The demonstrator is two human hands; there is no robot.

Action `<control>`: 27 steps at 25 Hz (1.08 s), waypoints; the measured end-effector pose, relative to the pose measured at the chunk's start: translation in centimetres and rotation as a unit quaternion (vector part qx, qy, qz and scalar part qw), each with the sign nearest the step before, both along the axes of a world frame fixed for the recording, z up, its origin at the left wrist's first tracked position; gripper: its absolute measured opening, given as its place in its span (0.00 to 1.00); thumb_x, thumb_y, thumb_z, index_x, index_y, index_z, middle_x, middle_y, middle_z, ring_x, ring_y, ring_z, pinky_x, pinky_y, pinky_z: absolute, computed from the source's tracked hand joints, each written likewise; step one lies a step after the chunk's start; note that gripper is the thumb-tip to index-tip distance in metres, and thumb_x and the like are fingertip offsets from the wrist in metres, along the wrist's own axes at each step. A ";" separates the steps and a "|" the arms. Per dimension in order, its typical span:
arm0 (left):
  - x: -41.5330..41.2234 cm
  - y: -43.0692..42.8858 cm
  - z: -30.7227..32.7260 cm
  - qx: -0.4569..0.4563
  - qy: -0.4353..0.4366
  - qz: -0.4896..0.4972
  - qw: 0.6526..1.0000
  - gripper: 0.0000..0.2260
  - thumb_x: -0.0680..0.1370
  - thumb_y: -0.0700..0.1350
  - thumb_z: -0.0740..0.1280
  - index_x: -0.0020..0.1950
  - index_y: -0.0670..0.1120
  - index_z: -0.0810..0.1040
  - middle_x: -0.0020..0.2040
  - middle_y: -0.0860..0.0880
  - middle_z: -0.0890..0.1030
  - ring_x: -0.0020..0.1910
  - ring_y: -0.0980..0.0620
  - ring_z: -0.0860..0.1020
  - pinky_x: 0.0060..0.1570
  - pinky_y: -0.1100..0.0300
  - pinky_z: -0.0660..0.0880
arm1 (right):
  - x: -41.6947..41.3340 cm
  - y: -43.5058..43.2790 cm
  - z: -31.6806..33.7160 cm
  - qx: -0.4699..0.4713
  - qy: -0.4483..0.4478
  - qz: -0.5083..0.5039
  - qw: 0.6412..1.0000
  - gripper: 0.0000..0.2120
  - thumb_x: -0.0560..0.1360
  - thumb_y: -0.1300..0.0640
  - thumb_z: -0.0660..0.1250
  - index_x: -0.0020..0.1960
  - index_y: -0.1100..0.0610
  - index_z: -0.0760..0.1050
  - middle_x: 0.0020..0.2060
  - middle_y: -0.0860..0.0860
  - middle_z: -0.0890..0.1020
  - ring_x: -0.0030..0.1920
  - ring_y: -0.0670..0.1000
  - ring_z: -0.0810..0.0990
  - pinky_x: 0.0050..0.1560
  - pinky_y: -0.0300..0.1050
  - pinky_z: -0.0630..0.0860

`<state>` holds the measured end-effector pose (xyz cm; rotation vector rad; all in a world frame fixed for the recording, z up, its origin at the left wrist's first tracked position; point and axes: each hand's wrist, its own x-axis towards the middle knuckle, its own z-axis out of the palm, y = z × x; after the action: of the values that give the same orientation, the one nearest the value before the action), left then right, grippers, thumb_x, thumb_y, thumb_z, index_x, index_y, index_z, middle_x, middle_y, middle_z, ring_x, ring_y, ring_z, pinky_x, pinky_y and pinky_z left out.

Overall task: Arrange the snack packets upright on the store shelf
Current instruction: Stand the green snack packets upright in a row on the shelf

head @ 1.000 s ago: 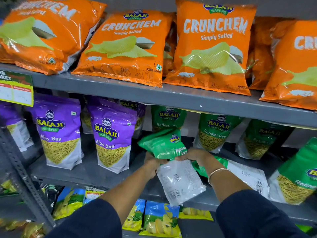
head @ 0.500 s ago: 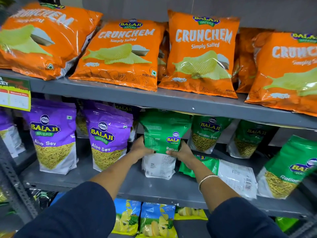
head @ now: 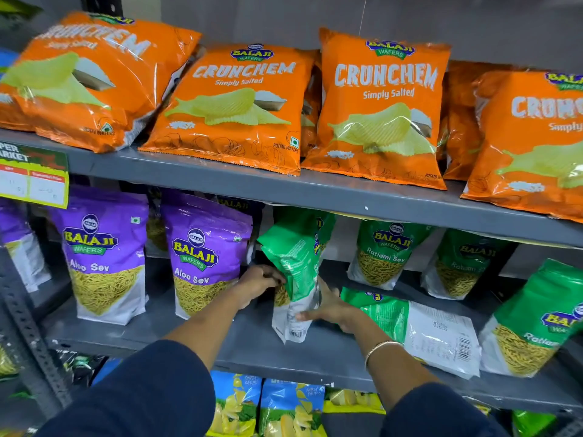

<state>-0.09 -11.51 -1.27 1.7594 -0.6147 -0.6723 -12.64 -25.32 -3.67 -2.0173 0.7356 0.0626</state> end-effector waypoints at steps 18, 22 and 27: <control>1.1 -0.9 -0.3 -0.016 -0.008 -0.011 1.000 0.30 0.69 0.32 0.71 0.68 0.39 0.64 0.62 0.39 0.75 0.60 0.47 0.73 0.63 0.50 0.70 | 0.3 -1.6 0.8 0.066 -0.108 -0.025 0.992 0.43 0.62 0.67 0.78 0.71 0.59 0.59 0.64 0.55 0.76 0.66 0.55 0.74 0.71 0.53 0.67; 1.2 -0.5 0.0 -0.003 -0.012 -0.021 1.000 0.32 0.65 0.31 0.73 0.67 0.38 0.64 0.66 0.40 0.74 0.64 0.45 0.72 0.66 0.52 0.69 | 0.2 -2.4 1.0 0.034 -0.137 -0.078 0.987 0.34 0.62 0.69 0.77 0.65 0.66 0.69 0.62 0.61 0.79 0.63 0.58 0.77 0.68 0.55 0.71; 0.5 -0.5 -0.6 0.008 -0.098 0.048 0.994 0.35 0.63 0.36 0.76 0.67 0.40 0.64 0.65 0.42 0.74 0.64 0.45 0.72 0.63 0.56 0.69 | 0.6 -2.4 1.1 0.010 -0.165 -0.105 0.981 0.29 0.65 0.73 0.73 0.64 0.68 0.69 0.62 0.64 0.77 0.63 0.61 0.76 0.67 0.61 0.71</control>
<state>0.43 -12.00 -1.84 1.8719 -0.6547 -0.4429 -12.02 -27.76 -2.60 -1.8578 0.7230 -0.3782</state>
